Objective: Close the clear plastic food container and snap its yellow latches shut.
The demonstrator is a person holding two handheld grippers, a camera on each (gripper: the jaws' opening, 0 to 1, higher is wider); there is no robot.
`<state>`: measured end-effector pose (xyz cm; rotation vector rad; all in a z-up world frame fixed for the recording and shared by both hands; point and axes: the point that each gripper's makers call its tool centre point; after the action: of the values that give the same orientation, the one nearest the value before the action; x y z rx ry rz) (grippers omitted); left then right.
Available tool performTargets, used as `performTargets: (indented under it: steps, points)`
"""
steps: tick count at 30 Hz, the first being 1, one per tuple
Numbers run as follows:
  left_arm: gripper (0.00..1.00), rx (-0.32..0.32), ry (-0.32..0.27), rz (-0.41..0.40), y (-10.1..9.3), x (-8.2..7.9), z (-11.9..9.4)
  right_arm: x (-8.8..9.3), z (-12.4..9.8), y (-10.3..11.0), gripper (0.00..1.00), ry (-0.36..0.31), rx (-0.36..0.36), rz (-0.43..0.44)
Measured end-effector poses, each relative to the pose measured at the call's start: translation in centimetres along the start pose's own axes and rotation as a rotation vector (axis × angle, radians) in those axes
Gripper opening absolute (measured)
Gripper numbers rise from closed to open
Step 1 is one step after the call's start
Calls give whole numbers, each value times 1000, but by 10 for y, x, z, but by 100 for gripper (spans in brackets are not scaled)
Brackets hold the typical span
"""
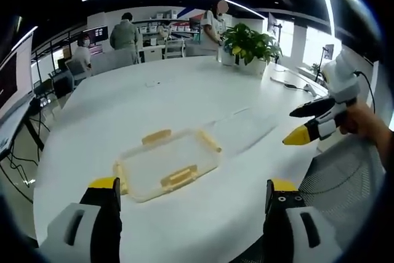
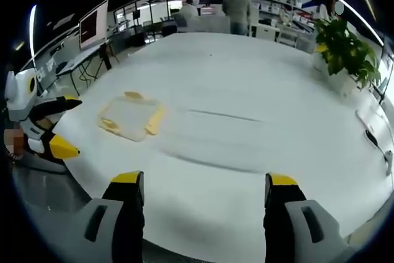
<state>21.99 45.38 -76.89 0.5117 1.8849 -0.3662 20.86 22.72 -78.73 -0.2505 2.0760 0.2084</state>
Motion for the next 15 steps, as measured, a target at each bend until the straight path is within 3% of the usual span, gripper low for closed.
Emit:
performTargets:
  steps: [15]
  points:
    - [93, -17, 13, 14, 3, 3, -1, 7, 1, 11, 75, 23, -51, -30]
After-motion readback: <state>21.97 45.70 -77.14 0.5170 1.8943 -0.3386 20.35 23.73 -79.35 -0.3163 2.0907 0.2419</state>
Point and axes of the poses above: the point that each gripper's makers call its tool centre point, and the gripper's own axes: z roughly forward along the fingers, y roughly to its left, x roughly out of its underside, and after that the axes turned 15 degrees about -y, right-handed
